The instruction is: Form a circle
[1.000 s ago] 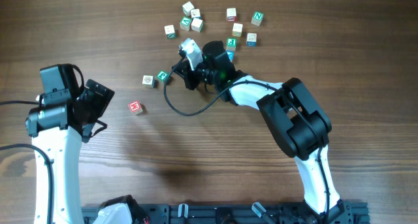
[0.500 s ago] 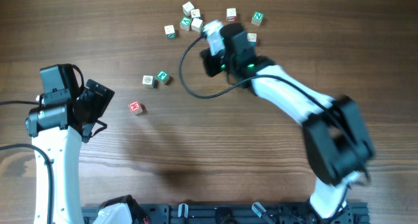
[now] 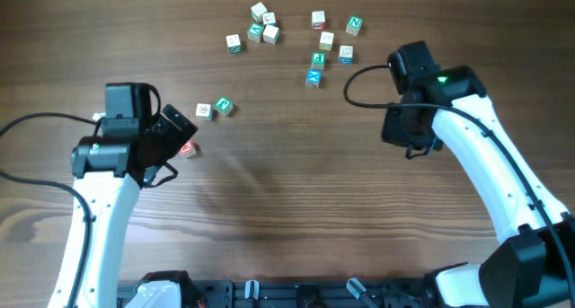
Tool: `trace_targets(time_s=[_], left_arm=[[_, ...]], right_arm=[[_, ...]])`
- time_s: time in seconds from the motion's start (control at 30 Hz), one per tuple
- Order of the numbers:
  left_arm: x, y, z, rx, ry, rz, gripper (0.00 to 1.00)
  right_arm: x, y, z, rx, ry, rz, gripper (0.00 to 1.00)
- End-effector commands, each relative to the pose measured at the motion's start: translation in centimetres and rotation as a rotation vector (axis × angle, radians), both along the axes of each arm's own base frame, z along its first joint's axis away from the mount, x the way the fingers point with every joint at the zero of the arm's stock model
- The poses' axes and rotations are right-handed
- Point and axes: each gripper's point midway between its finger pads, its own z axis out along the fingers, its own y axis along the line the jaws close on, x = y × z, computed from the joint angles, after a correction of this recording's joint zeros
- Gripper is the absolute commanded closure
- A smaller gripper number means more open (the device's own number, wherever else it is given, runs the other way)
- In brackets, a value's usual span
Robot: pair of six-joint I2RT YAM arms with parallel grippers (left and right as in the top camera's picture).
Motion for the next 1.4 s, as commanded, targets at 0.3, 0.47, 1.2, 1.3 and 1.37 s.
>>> trace_targets(time_s=[0.3,0.47,1.2,1.3,1.37], left_arm=[[2.2,-3.6,0.9,0.045,-0.097,-0.218,0.58],[1.7,-4.0,0.6,0.026,-0.075,-0.23,0.96],[0.1,-2.3,-6.0,0.159,0.078,-0.271,0.0],[0.4,-2.3,-9.1,0.162,0.171,-0.277,0.0],[0.1,-2.3,-10.9,0.16,0.231,-0.281,0.12]], right_arm=[[0.7,-1.0,-5.8,-0.036,-0.093,-0.101,0.0],[3.0,-0.3,-5.3,-0.004,-0.188,-0.104,0.0],[8.5,1.2,-3.2,0.076,-0.427,-0.111,0.0],[8.5,1.2,-3.2,0.076,-0.427,-0.111,0.0],[8.5,1.2,-3.2,0.076,-0.427,-0.111,0.0]])
